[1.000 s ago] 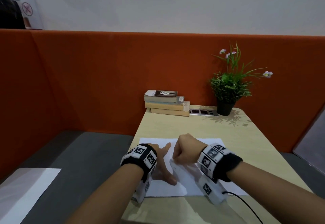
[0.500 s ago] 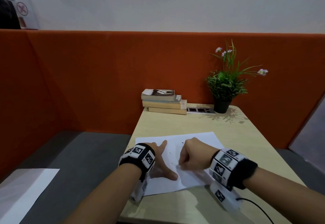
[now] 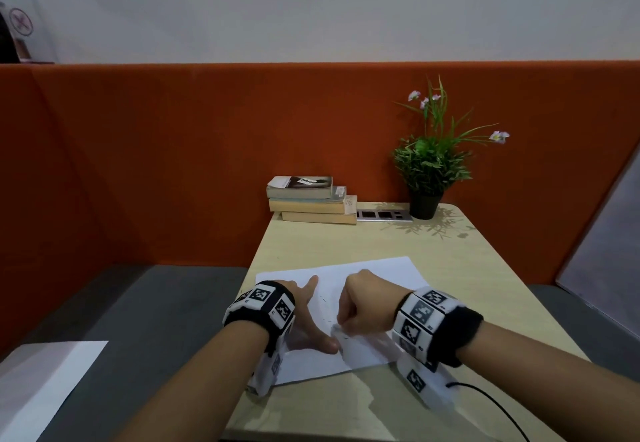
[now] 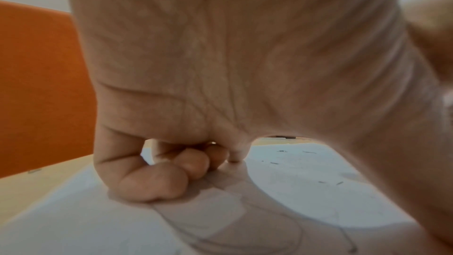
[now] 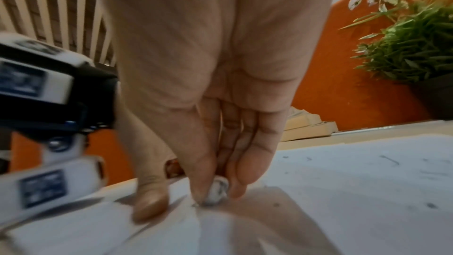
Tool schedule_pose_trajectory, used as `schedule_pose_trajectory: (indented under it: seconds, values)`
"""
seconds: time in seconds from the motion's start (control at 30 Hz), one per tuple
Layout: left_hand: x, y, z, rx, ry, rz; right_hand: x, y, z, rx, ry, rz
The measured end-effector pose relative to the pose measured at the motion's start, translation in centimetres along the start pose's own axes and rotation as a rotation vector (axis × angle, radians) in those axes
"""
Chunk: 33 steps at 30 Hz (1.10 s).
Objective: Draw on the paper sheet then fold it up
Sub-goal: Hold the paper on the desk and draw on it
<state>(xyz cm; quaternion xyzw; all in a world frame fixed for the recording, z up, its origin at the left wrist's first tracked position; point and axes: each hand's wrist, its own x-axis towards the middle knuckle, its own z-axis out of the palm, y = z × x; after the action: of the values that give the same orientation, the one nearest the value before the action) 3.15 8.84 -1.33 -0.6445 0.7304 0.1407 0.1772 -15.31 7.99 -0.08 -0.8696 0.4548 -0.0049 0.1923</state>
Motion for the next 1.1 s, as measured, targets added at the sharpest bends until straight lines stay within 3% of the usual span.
schedule_pose_trajectory:
  seconds: [0.17, 0.4, 0.67, 0.9, 1.1]
  values:
    - [0.0, -0.2, 0.1, -0.02, 0.023, -0.002, -1.1, 0.0, -0.1, -0.011, -0.055, -0.05]
    - [0.2, 0.0, -0.3, -0.057, -0.025, -0.007, 2.1, -0.2, -0.8, 0.008, 0.089, 0.072]
    - [0.3, -0.2, 0.6, -0.041, 0.048, 0.001, -0.3, -0.2, 0.0, 0.013, -0.076, -0.043]
    - [0.0, 0.2, 0.2, -0.116, -0.007, -0.041, 2.3, -0.2, -0.6, -0.012, 0.091, 0.073]
    - [-0.3, 0.5, 0.8, -0.082, 0.042, -0.041, -0.7, -0.4, 0.1, -0.006, -0.032, 0.008]
